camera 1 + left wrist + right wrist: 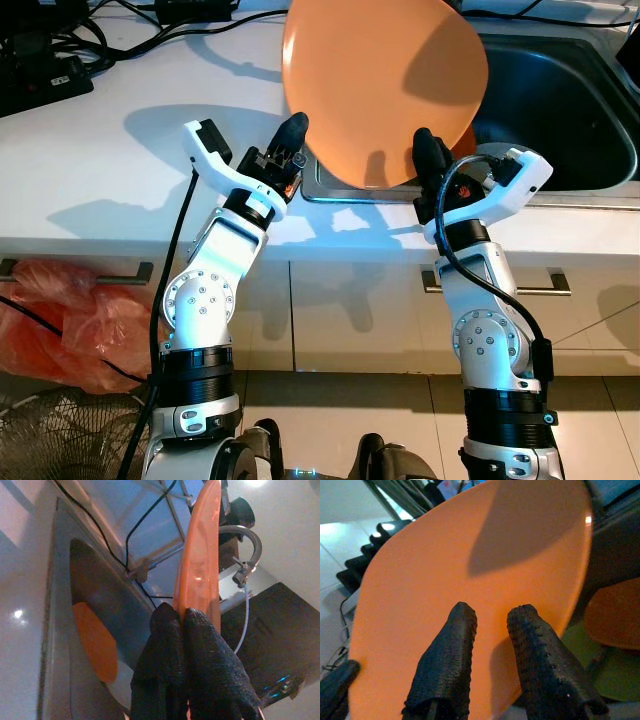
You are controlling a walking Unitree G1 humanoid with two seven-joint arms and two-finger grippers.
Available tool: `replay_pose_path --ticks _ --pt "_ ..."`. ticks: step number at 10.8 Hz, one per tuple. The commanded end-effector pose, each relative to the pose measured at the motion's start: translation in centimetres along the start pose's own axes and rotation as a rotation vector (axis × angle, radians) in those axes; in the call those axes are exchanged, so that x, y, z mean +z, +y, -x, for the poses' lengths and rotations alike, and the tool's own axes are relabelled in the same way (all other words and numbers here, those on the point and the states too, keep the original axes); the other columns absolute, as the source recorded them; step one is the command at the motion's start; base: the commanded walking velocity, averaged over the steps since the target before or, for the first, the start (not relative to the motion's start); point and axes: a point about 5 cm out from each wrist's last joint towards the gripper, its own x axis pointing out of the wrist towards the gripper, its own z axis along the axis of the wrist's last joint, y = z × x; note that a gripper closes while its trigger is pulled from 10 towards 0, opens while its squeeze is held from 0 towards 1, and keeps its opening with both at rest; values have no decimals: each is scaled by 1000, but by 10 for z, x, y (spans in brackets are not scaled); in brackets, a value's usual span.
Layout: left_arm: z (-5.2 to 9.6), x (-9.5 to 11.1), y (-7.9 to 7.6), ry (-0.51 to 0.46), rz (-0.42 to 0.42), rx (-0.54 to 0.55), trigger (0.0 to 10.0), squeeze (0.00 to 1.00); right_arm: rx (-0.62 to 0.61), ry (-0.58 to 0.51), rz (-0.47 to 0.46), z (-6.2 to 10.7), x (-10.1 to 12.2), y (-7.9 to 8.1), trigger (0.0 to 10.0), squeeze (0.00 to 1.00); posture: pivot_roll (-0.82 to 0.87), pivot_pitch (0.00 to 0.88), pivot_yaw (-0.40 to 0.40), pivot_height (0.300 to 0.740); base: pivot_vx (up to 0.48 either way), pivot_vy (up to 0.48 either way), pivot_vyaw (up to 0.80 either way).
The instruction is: Kitchen organization
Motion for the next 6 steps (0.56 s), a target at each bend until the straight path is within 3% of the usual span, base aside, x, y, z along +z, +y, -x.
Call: replay_pose_path --ticks 1,2,6 --pt "0 1 -7 -48 19 -33 10000 0 -11 -20 13 -1 7 -1 10000 0 81 189 -10 740 0 0 0" --pt "1 5 0 -70 13 5 10000 0 -10 -36 27 -1 13 -1 10000 0 78 179 -10 740 0 0 0" --pt "-4 13 1 -94 -5 -15 10000 0 -32 -51 30 -2 14 -7 10000 0 84 129 -5 740 0 0 0"
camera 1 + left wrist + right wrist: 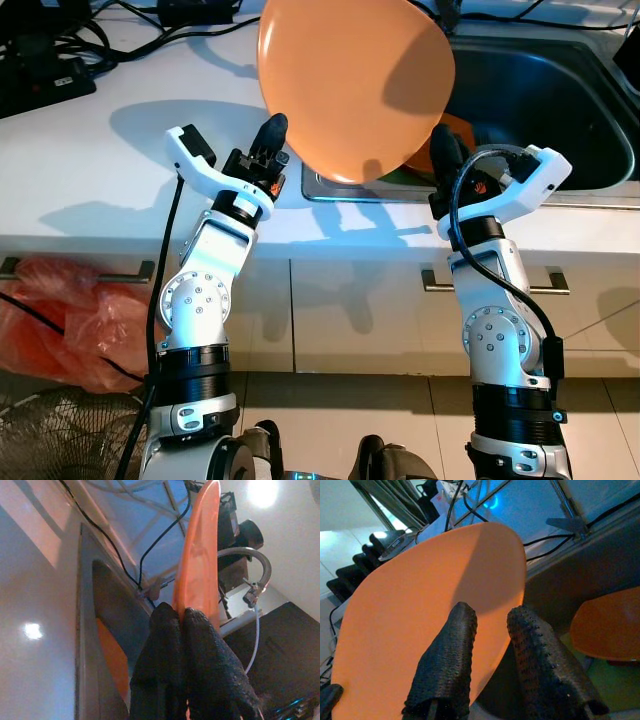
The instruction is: Kitchen organization
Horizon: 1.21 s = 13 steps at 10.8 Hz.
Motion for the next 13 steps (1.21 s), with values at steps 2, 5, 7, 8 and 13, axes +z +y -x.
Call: replay_pose_path --ticks 2,5,7,8,13 --pt "-9 1 -12 -20 2 -78 10000 0 -6 -19 5 -2 3 -2 10000 0 82 98 -3 740 0 0 0" --pt "-13 0 -13 -21 6 -101 10000 0 -19 -17 2 -4 -1 -7 10000 0 81 56 -1 740 0 0 0" --pt "-15 1 -11 -25 3 -107 10000 0 -23 -12 -6 -5 -5 -9 10000 0 84 34 -1 740 0 0 0" --pt "-15 2 -10 -28 2 -110 10000 0 -25 -9 -10 -6 -7 -10 10000 0 89 18 -1 740 0 0 0" --pt "-16 -2 -9 -22 2 -121 10000 0 -24 -1 -31 -8 -12 -12 10000 0 93 12 0 740 0 0 0"
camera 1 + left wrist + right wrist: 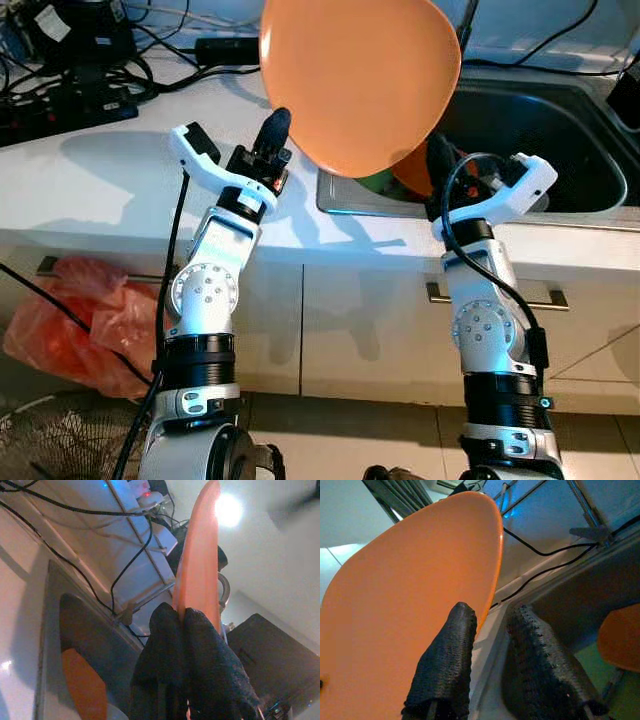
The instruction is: Kitchen organization
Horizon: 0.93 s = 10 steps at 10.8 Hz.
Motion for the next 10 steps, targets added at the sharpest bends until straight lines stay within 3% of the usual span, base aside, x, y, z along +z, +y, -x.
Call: replay_pose_path --ticks 1,10 --pt "-7 0 -13 -5 1 -68 10000 0 8 -8 2 -1 1 1 10000 0 94 21 0 740 0 0 0" --pt "-3 -14 -16 72 18 -135 10000 0 21 20 -66 0 -7 2 10000 0 95 61 -3 740 0 0 0"
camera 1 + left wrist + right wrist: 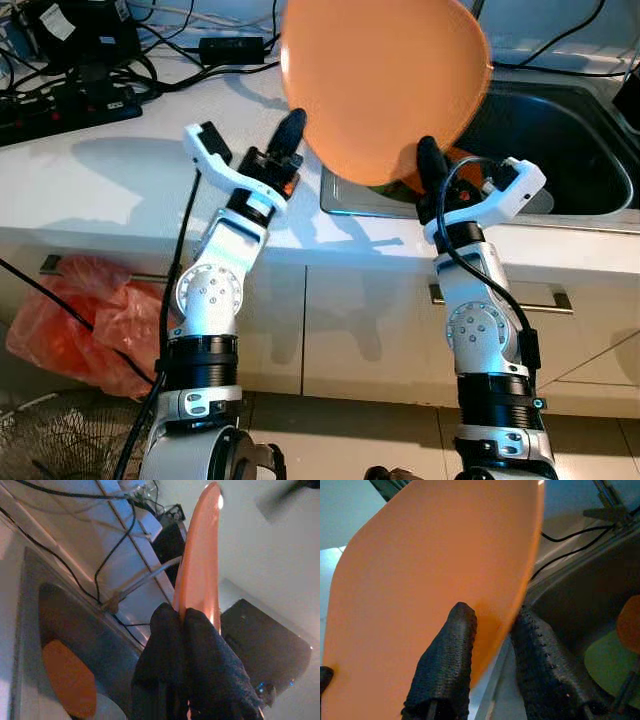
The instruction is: Kitchen organization
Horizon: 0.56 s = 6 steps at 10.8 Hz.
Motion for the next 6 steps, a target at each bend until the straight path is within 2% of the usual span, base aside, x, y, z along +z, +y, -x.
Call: replay_pose_path --ticks 1,3,4,5,6 --pt "-3 -6 -9 20 8 -60 10000 0 4 1 -15 -1 1 0 10000 0 94 61 -3 740 0 0 0" --pt "-3 -12 -9 46 11 -65 10000 0 8 0 -25 -1 1 0 10000 0 92 60 -2 740 0 0 0" --pt "-2 -12 -7 47 11 -61 10000 0 8 -4 -27 -1 1 1 8941 0 92 59 -2 740 0 0 0" --pt "-2 -12 -6 50 9 -56 10000 0 6 -9 -30 -1 1 1 627 0 93 57 -2 740 0 0 0" --pt "-1 -12 -4 52 4 -49 10000 0 11 -12 -33 -2 1 1 0 0 94 56 -2 740 0 0 0"
